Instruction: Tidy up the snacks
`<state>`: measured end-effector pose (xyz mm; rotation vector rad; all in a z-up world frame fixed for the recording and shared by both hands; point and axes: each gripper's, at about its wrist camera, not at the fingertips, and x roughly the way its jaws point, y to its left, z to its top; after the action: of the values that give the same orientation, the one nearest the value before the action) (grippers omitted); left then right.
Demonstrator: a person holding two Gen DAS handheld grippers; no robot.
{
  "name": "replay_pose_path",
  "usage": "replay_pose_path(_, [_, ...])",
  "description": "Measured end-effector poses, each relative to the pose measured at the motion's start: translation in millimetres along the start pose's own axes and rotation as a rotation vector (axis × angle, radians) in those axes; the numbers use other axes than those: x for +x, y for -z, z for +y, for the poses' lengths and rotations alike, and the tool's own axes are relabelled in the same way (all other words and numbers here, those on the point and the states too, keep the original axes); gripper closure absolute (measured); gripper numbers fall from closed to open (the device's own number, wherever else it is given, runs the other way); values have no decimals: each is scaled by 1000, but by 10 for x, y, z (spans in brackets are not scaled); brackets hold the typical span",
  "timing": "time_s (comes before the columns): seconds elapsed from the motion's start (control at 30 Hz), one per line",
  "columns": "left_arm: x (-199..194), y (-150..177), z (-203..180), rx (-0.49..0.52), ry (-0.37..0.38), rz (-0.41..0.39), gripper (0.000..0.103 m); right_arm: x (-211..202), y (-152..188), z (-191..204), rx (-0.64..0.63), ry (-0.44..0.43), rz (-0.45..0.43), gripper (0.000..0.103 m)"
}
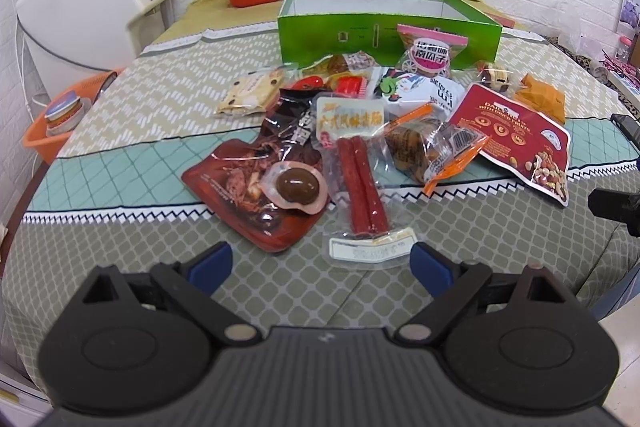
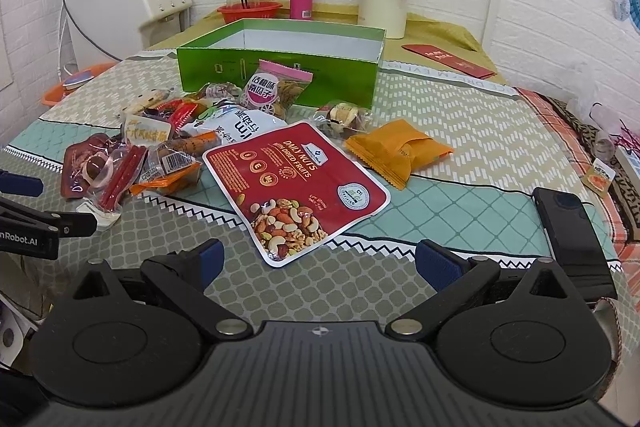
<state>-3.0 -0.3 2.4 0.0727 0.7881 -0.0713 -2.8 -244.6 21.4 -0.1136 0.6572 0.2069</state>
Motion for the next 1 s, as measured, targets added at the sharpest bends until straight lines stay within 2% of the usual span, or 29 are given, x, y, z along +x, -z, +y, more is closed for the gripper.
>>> replay_pose_path(1.0, [18,3,-1,-4,22,9,11,33,-15,68,-13,-10,3,0])
